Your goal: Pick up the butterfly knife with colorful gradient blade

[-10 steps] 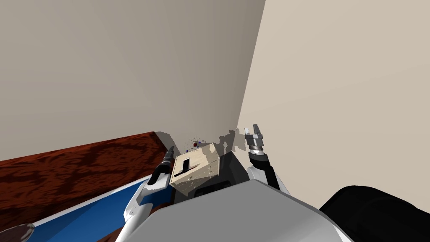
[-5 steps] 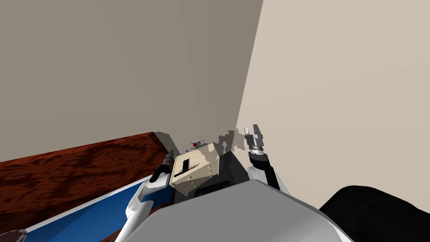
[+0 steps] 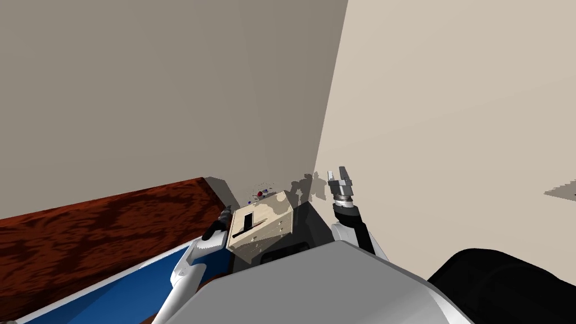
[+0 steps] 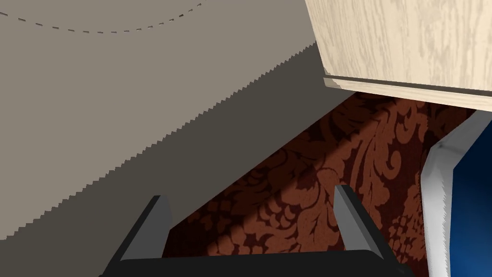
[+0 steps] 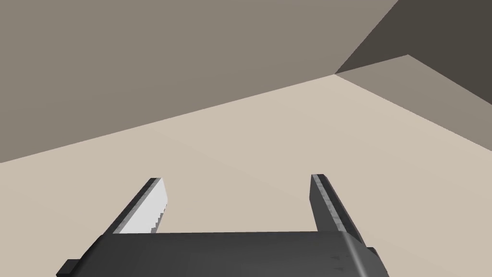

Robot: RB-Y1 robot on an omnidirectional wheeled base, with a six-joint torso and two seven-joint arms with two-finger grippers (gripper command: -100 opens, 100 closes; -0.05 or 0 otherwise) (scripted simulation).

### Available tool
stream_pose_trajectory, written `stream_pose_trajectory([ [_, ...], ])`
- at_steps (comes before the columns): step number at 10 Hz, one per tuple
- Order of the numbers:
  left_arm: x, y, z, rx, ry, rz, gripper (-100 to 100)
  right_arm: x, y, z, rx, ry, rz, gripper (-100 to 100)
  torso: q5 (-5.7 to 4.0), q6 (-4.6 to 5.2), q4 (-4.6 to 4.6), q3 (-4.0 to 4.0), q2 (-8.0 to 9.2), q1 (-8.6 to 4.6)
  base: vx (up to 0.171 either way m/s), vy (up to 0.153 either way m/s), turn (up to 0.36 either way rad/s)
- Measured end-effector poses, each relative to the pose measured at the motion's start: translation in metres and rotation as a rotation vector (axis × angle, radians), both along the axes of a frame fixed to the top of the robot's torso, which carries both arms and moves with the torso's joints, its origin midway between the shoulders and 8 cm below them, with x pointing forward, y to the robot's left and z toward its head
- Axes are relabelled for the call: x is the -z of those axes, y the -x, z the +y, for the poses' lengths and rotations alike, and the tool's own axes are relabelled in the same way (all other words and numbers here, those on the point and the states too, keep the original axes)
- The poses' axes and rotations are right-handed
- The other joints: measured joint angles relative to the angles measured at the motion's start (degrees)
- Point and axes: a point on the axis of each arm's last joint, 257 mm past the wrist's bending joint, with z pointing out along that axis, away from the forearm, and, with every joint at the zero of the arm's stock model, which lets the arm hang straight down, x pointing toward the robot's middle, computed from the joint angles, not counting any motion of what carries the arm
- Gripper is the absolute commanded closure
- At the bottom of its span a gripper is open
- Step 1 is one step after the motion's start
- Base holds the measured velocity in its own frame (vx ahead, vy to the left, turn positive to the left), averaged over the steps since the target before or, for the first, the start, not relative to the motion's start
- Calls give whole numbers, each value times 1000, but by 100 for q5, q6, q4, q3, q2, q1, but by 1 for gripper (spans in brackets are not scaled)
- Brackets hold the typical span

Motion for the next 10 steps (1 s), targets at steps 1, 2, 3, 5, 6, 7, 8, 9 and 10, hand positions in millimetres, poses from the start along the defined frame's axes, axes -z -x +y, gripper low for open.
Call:
stream_pose_trajectory([
  [1, 6, 1, 5, -15, 9, 26, -100, 0, 0, 0, 0, 0, 0, 0, -1, 2, 0, 0, 1, 0, -14, 10, -58],
  [2, 16, 5, 9, -29, 18, 58, -100, 0, 0, 0, 0, 0, 0, 0, 0, 0, 0, 0, 1, 1, -6, 5, -1],
  [3, 23, 8, 11, -36, 23, 77, -100, 0, 0, 0, 0, 0, 0, 0, 0, 0, 0, -1, -1, -1, -12, 8, -91],
  [5, 41, 17, 20, -66, 44, 137, -100, 0, 0, 0, 0, 0, 0, 0, 0, 0, 0, 0, 0, 1, -16, 12, -66],
  [6, 48, 20, 25, -85, 56, 168, -100, 0, 0, 0, 0, 0, 0, 0, 0, 1, 1, 1, 2, 2, -14, 12, -41],
  [7, 58, 27, 28, -101, 68, 203, -100, 0, 0, 0, 0, 0, 0, 0, 0, -1, 0, 1, 1, 1, -11, 9, -71],
  [8, 64, 29, 31, -119, 82, 233, -100, 0, 0, 0, 0, 0, 0, 0, 0, 2, 0, 0, -1, 0, -9, 9, -58],
  [9, 73, 36, 31, -135, 94, 269, -100, 0, 0, 0, 0, 0, 0, 0, 0, 0, 0, 0, 0, 0, 0, 0, 0],
  [10, 79, 42, 32, -144, 101, 291, -100, 0, 0, 0, 0, 0, 0, 0, -1, -1, 0, -1, -2, -1, -7, 2, -85],
])
